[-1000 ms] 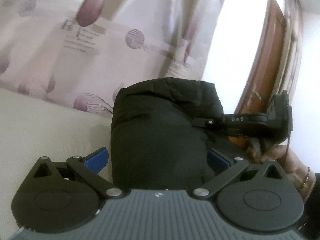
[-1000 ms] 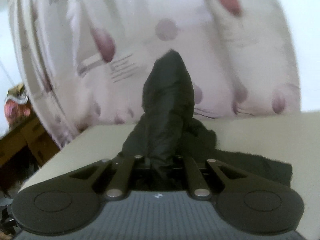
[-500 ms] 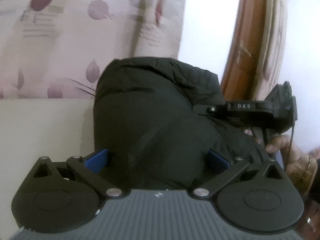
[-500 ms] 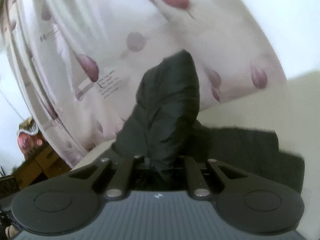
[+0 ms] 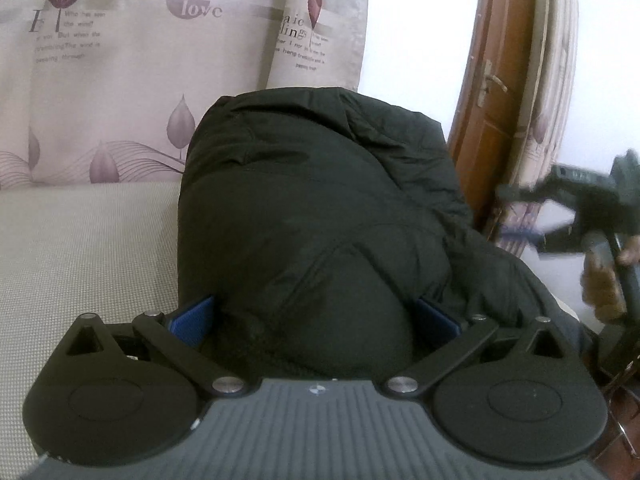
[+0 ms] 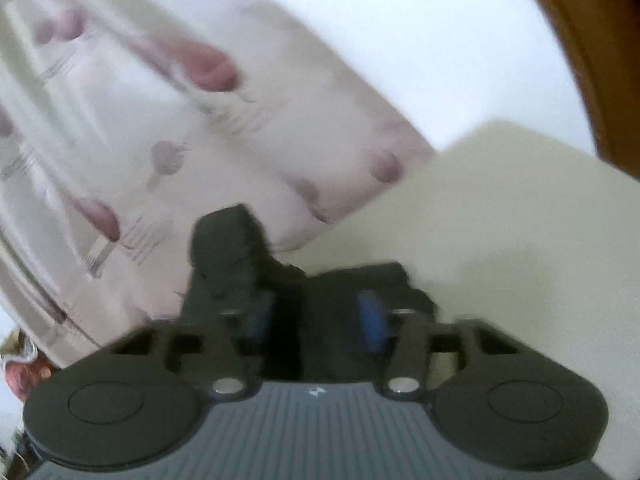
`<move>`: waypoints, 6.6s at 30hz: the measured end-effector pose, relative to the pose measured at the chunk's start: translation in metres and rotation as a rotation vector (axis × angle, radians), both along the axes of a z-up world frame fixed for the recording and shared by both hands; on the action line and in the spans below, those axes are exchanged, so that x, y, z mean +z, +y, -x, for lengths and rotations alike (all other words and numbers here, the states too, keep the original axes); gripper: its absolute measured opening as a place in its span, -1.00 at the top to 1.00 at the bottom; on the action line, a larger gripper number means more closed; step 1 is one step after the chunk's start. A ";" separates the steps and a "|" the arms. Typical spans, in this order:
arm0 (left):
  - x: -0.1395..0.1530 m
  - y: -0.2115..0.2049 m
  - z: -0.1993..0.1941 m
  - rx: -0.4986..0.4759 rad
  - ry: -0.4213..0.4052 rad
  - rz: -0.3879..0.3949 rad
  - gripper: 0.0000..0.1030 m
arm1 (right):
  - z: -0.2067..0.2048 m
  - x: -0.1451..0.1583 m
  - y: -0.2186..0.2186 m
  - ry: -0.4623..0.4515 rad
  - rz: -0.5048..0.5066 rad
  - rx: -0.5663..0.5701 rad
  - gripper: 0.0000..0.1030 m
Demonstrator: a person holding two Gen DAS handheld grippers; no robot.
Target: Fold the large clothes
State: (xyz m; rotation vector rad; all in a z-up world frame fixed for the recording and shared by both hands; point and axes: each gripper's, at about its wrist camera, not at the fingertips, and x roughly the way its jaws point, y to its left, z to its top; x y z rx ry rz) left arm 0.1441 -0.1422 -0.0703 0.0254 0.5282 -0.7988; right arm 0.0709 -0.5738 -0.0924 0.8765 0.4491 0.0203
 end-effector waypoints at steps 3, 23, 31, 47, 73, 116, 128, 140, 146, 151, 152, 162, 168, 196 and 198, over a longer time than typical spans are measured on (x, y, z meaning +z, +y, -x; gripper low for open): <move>0.000 0.000 0.001 0.000 -0.001 0.004 -1.00 | -0.002 -0.024 -0.009 0.127 -0.046 -0.019 -0.46; -0.008 0.001 -0.006 -0.033 -0.010 -0.014 -0.99 | -0.113 -0.092 0.048 0.073 -0.062 0.229 0.90; -0.013 -0.001 -0.005 -0.022 -0.016 -0.026 -1.00 | -0.089 -0.019 0.018 -0.060 0.025 0.159 0.25; -0.019 -0.005 0.007 -0.068 -0.062 -0.081 -1.00 | -0.074 0.057 0.142 -0.071 0.625 0.247 0.86; -0.015 0.034 -0.008 0.083 0.157 0.055 -1.00 | -0.133 -0.015 0.148 -0.172 0.350 0.358 0.85; -0.026 -0.025 0.004 -0.062 -0.045 -0.035 -1.00 | 0.006 -0.035 0.045 0.044 -0.040 -0.049 -0.47; -0.034 -0.009 -0.001 -0.076 -0.030 0.014 -1.00 | -0.059 -0.028 0.114 0.069 0.089 0.230 0.89; 0.003 0.017 0.017 -0.108 -0.121 0.105 -0.85 | -0.081 -0.088 0.100 0.075 -0.029 0.265 0.91; 0.033 -0.003 0.008 -0.145 -0.223 0.175 -0.61 | -0.072 -0.088 0.102 0.046 -0.046 0.247 0.91; 0.009 -0.043 -0.042 -0.220 -0.041 0.177 -0.12 | -0.070 -0.086 0.100 0.036 -0.076 0.240 0.91; 0.003 -0.044 -0.047 -0.230 -0.010 0.194 -0.13 | -0.071 -0.087 0.098 0.034 -0.088 0.242 0.91; -0.041 -0.103 -0.046 -0.393 0.088 0.165 -0.13 | -0.077 -0.090 0.083 0.050 -0.148 0.345 0.87; -0.045 -0.109 -0.048 -0.391 0.086 0.150 -0.13 | -0.069 -0.021 0.051 0.024 0.080 0.238 0.19; -0.046 -0.116 -0.026 -0.399 0.091 0.143 -0.20 | -0.071 0.033 0.130 0.009 0.562 0.212 0.86; -0.047 -0.115 -0.027 -0.393 0.103 0.158 -0.20 | -0.067 0.013 0.116 0.012 0.454 0.174 0.86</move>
